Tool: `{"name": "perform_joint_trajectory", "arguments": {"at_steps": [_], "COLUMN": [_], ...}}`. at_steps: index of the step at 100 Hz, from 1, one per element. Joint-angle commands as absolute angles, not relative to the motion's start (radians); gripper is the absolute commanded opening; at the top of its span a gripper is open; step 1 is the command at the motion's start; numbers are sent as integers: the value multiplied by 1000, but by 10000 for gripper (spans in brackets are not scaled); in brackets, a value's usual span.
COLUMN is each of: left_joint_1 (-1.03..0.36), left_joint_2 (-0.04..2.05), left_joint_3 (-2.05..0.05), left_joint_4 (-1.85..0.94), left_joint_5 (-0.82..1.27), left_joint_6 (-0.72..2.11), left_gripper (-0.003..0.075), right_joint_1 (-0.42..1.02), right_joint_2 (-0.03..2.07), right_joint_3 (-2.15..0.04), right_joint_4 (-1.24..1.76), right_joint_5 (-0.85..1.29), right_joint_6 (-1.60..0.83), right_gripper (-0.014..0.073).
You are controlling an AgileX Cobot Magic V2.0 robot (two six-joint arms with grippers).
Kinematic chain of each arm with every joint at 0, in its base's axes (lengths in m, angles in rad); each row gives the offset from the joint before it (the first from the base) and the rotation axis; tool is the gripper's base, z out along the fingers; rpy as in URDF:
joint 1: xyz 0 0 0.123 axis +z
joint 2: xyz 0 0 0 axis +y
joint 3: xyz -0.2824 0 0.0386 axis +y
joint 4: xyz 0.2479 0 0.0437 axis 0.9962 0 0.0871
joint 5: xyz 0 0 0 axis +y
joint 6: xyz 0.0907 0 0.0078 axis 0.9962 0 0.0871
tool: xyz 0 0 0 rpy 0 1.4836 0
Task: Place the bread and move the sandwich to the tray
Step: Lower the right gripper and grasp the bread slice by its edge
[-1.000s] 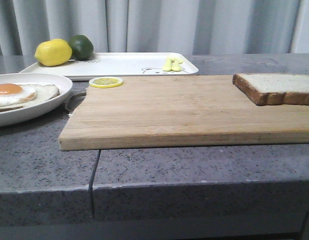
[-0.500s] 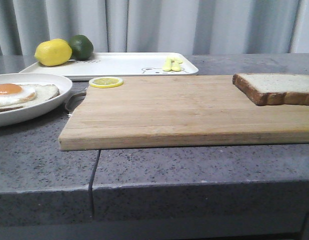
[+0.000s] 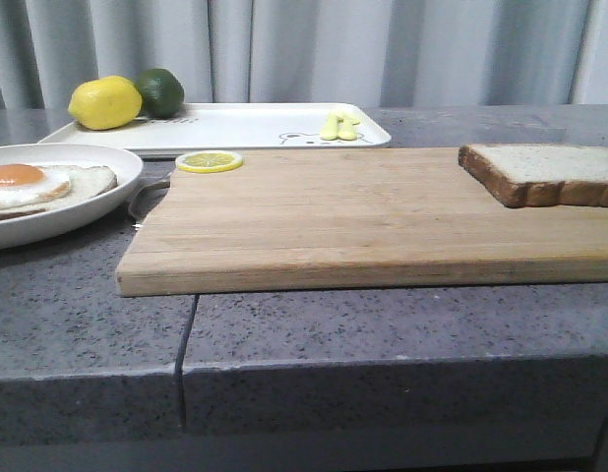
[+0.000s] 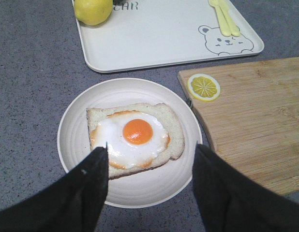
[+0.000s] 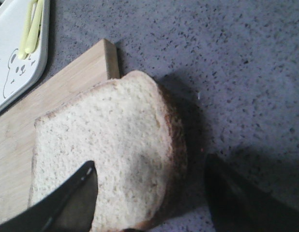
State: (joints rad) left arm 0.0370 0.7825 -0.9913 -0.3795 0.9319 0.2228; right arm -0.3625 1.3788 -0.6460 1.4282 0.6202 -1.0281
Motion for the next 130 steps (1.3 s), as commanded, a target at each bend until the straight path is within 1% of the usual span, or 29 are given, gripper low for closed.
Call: {"name": "perform_joint_trajectory", "arguments": {"at_steps": [1, 55, 65, 72, 91, 109, 119, 130], "left_joint_1": [39, 39, 39, 39, 39, 39, 39, 39], "left_joint_2": [786, 786, 786, 786, 786, 786, 786, 786], "left_joint_3": [-1026, -1026, -1026, -1026, -1026, -1026, -1026, -1026], "left_joint_4": [-401, -401, -401, -401, -401, -401, -401, -401], "left_joint_5": [877, 877, 877, 877, 877, 877, 877, 877], "left_joint_6": [224, 224, 224, 224, 224, 224, 224, 224], "left_gripper": [368, 368, 368, 368, 368, 368, 368, 368], "right_joint_1": [-372, -372, -372, -372, -372, -372, -372, -372], "right_joint_2": [1367, 1453, 1458, 1458, 1458, 1458, 1454, 1432], "right_joint_3": [-665, -665, -665, -665, -665, -665, -665, -668], "right_joint_4": [1495, 1572, 1572, 1573, 1573, 1573, 1573, 1591], "right_joint_5": [661, 741, 741, 741, 739, 741, 758, 789], "right_joint_6": [-1053, -1098, -1098, -1098, -1098, -1096, -1093, -1075], "right_gripper": [482, 482, 457, 409, 199, 41, -67, -62]}}
